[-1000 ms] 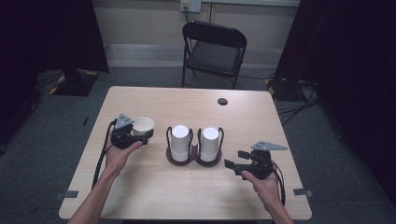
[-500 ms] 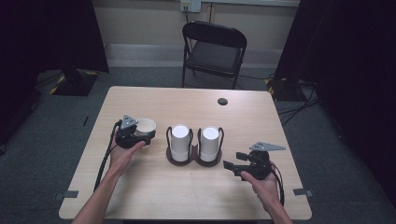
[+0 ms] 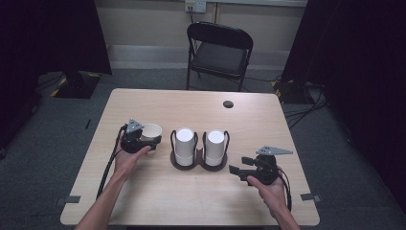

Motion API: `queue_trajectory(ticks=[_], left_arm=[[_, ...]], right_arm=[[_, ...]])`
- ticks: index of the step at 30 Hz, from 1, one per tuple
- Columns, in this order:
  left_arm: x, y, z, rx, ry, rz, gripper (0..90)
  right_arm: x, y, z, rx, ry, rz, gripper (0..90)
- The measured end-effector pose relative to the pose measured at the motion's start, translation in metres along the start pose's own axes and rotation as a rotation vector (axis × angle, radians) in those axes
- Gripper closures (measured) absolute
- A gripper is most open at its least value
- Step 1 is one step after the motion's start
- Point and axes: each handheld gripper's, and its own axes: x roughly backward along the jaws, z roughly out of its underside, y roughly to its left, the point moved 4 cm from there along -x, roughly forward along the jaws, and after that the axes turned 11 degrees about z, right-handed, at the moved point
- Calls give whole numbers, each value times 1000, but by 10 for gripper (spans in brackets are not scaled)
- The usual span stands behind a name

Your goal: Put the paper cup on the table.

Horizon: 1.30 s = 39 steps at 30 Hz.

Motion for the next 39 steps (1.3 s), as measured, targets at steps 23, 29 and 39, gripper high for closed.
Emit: queue_trajectory(ticks=[23, 29, 39], left_arm=[[2, 4, 12, 24, 61, 3, 157], [3, 4, 15, 30, 82, -8, 158], [12, 2, 17, 10, 129, -32, 158]], right_arm=[[2, 0, 0, 3, -2, -2, 269], [4, -1, 0, 1, -7, 1, 269], [6, -4, 0, -2, -15, 9, 269]])
